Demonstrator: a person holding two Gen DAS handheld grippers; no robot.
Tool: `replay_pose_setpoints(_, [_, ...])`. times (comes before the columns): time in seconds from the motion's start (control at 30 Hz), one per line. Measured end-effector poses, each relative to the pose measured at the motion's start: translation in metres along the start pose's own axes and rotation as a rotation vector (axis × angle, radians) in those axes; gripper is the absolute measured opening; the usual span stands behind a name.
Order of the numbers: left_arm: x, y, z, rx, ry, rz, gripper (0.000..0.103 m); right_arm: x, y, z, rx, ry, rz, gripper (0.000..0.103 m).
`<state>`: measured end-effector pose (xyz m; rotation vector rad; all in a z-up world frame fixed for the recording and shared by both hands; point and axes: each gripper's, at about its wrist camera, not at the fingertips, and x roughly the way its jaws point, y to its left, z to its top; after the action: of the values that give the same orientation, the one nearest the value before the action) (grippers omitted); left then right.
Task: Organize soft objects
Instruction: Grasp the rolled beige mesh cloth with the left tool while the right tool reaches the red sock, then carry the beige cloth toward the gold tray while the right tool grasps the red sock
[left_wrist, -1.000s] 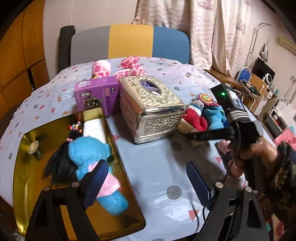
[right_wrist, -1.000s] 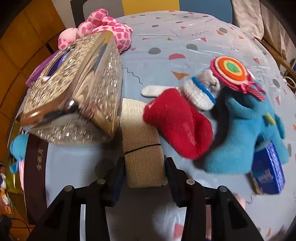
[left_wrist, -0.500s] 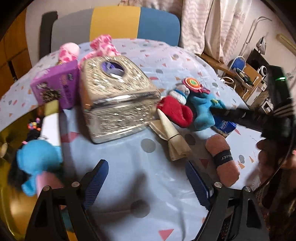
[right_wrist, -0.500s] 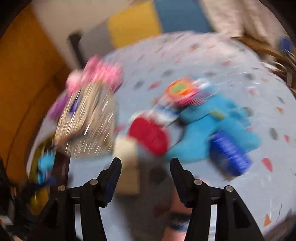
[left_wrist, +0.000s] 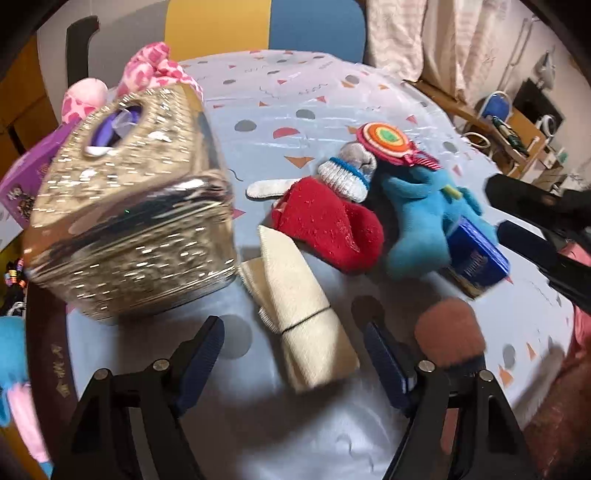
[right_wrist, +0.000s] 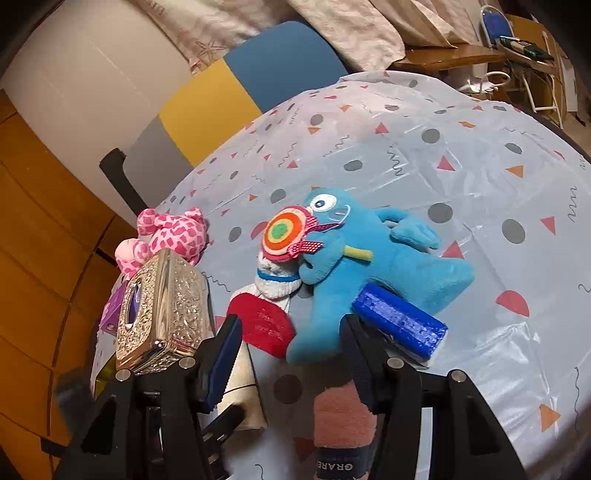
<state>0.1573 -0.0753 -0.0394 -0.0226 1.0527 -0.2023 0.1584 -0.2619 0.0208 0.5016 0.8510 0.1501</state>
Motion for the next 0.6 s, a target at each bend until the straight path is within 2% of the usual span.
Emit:
replay_pose_setpoints(0.1, [0.018, -0.006, 0.006, -0.009, 0.014, 0.045, 0.067, 0.0, 0.0, -0.001, -0.005, 0.004, 0.006, 0.056])
replay_pose_setpoints(0.17, [0.03, -0.006, 0.007, -0.01, 0.032, 0.066, 0.055, -0.001, 0.0, -0.001, -0.007, 0.009, 0.01, 0.056])
replay_pose_setpoints(0.23, [0.033, -0.005, 0.005, -0.009, 0.023, 0.053, 0.035, 0.0, 0.0, -0.002, -0.016, 0.011, 0.008, 0.056])
replay_pose_setpoints(0.37, [0.02, -0.004, -0.009, 0.042, -0.004, 0.012, 0.033, 0.001, 0.004, -0.003, -0.041, 0.014, 0.004, 0.056])
replay_pose_setpoints(0.6, [-0.013, 0.014, -0.065, 0.123, -0.035, -0.053, 0.034, 0.005, 0.013, -0.007, -0.097, 0.036, -0.026, 0.054])
